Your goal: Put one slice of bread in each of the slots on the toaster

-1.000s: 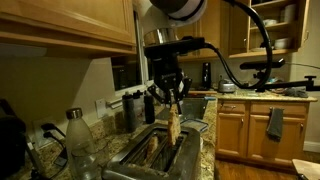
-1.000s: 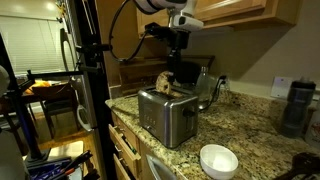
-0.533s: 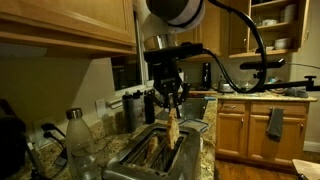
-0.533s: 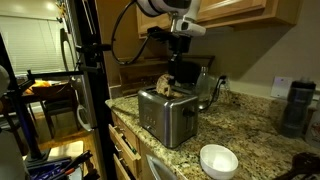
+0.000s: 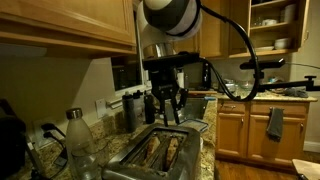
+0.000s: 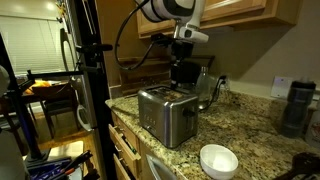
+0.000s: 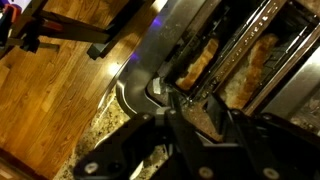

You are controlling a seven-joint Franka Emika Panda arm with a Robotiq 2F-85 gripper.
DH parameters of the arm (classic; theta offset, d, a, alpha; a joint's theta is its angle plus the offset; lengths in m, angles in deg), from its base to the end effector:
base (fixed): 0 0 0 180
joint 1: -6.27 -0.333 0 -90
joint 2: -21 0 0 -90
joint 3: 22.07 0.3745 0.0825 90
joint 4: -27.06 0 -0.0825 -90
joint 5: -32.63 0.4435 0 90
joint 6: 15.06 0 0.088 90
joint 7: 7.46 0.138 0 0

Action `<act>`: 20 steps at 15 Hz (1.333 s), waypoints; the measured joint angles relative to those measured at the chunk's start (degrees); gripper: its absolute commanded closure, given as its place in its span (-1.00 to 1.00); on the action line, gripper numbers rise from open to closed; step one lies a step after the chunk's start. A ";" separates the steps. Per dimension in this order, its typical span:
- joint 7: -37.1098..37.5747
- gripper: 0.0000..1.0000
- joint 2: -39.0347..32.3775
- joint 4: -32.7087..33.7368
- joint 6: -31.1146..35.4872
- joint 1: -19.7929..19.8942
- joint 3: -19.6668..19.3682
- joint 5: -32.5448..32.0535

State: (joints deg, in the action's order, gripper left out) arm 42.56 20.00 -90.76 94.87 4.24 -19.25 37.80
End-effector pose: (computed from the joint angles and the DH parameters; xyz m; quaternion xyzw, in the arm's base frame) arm 0.5803 0.0582 0.4149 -0.9124 0.3997 0.0878 0.0012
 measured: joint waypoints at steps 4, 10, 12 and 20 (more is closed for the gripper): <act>-0.15 -0.85 -0.03 -0.01 0.00 0.05 -0.58 0.03; -0.18 -0.96 -0.03 -0.01 0.00 0.19 -1.12 0.03; -0.18 -0.96 -0.03 -0.01 0.00 0.21 -1.12 0.03; -0.18 -0.96 -0.03 -0.01 0.00 0.23 -1.12 0.03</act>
State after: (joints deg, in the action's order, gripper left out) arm 42.37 19.98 -90.77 94.87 4.47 -20.37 37.83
